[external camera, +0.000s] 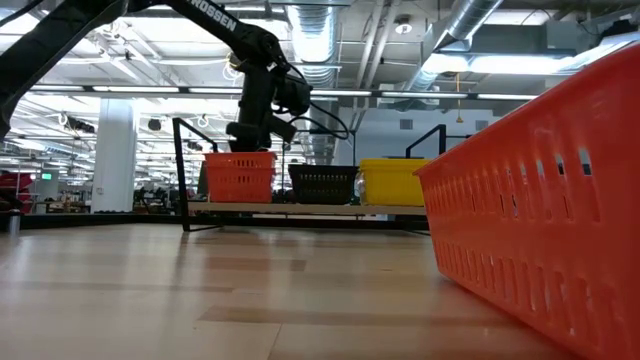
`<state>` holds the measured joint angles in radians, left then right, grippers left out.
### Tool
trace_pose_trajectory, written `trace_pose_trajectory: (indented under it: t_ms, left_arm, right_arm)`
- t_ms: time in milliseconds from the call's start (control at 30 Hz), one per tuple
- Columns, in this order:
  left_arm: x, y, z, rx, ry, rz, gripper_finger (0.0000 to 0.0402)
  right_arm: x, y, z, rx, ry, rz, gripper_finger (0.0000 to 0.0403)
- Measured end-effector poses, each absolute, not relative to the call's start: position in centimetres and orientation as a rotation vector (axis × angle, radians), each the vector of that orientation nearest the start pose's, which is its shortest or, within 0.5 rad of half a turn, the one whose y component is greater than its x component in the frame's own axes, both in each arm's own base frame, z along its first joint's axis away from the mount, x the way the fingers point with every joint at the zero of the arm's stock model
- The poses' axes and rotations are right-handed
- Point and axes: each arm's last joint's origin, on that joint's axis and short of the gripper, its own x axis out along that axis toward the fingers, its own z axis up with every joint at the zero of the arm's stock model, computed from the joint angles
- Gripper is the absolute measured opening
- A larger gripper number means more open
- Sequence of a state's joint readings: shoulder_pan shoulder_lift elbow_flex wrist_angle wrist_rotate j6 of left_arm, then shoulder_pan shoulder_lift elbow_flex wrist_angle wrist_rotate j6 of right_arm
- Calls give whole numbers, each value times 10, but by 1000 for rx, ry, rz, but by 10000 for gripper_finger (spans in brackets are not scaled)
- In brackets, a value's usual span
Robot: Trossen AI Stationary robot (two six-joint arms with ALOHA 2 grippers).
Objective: Stack baskets on shelf by color
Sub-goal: Stack the right orange basket on the orange basket on the shelf
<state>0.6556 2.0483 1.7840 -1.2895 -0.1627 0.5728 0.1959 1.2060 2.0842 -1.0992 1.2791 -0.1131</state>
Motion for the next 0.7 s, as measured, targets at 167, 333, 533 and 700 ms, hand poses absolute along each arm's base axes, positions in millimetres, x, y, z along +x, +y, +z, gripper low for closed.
trace_pose_trajectory:
  t_ms: [167, 333, 533, 700]
  left_arm:
    - [310, 243, 236, 30, 1655, 187, 247]
    - [311, 242, 235, -9, 1632, 173, 247]
    - [312, 240, 236, -51, 1593, 128, 247]
    - [313, 241, 239, -46, 1592, 142, 247]
  right_arm:
    - [114, -6, 560, -258, 233, -1069, 183]
    - [114, -6, 560, -257, 232, -1069, 179]
    - [114, -6, 560, -249, 228, -1070, 178]
    - [114, -6, 560, -248, 227, -1070, 177]
